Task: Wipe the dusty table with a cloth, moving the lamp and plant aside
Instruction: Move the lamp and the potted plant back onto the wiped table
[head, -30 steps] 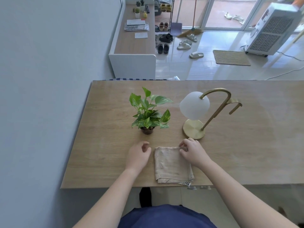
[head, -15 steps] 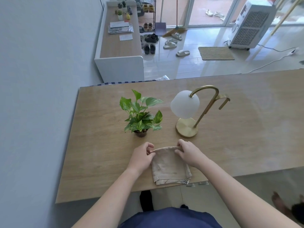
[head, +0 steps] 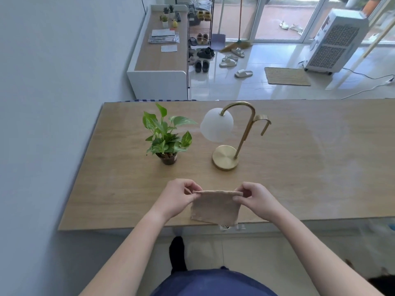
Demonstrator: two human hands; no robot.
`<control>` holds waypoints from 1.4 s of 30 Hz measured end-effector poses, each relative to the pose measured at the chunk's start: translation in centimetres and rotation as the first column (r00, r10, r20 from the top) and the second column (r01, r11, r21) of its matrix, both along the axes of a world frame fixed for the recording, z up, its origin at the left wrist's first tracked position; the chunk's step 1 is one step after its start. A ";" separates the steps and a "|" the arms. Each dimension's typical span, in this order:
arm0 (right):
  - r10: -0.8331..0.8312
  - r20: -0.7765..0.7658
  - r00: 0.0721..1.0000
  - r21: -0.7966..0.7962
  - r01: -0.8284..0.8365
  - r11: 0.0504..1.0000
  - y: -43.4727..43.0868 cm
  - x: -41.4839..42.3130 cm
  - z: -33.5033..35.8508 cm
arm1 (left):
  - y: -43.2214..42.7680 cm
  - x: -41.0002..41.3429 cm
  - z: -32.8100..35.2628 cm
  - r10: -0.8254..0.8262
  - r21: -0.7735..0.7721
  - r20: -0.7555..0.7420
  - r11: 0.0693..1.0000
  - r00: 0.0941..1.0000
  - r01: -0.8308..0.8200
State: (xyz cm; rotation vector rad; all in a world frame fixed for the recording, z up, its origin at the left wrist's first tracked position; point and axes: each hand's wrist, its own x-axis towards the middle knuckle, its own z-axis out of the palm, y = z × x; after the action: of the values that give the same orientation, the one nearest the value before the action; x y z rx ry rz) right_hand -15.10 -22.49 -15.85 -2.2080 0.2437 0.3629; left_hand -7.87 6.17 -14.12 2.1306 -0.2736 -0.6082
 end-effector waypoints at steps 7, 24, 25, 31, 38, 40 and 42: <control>0.002 0.004 1.000 0.107 -0.002 0.994 -6.4 -6.2 1.6 | -5.2 -4.9 0.7 -0.101 -0.020 -0.049 0.995 0.994 0.100; -0.239 -0.197 0.951 -0.055 0.232 0.971 -15.4 -0.1 -2.8 | -18.3 2.3 -6.9 -0.043 -0.082 -0.153 0.996 0.987 0.031; -0.259 -0.182 0.949 -0.066 0.251 0.966 -15.4 0.7 -3.1 | -18.7 2.9 -7.3 -0.007 -0.083 -0.135 0.997 0.991 -0.004; -0.313 0.130 0.941 -0.276 0.337 0.900 -12.6 1.5 -3.8 | -18.5 2.2 -8.1 0.027 0.008 0.227 1.000 0.973 -0.030; 0.014 0.179 0.984 -0.467 0.072 0.882 -7.0 -3.8 -8.2 | -16.1 -3.3 -10.2 -0.397 0.422 0.314 0.872 0.862 0.248; 0.029 0.096 0.995 -0.503 0.024 0.864 -6.9 -4.2 -9.3 | -15.5 -4.0 -10.9 -0.428 0.476 0.273 0.838 0.862 0.265; 0.068 0.064 0.996 -0.563 -0.020 0.826 -6.7 -4.4 -9.9 | -15.2 -4.2 -11.2 -0.443 0.512 0.270 0.818 0.855 0.263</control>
State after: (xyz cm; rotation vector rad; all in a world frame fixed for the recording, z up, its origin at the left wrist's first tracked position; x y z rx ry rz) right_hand -19.50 -29.22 -25.77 -2.8124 0.2819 0.2422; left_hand -12.02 -9.07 -25.28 2.6863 -0.8422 -0.4988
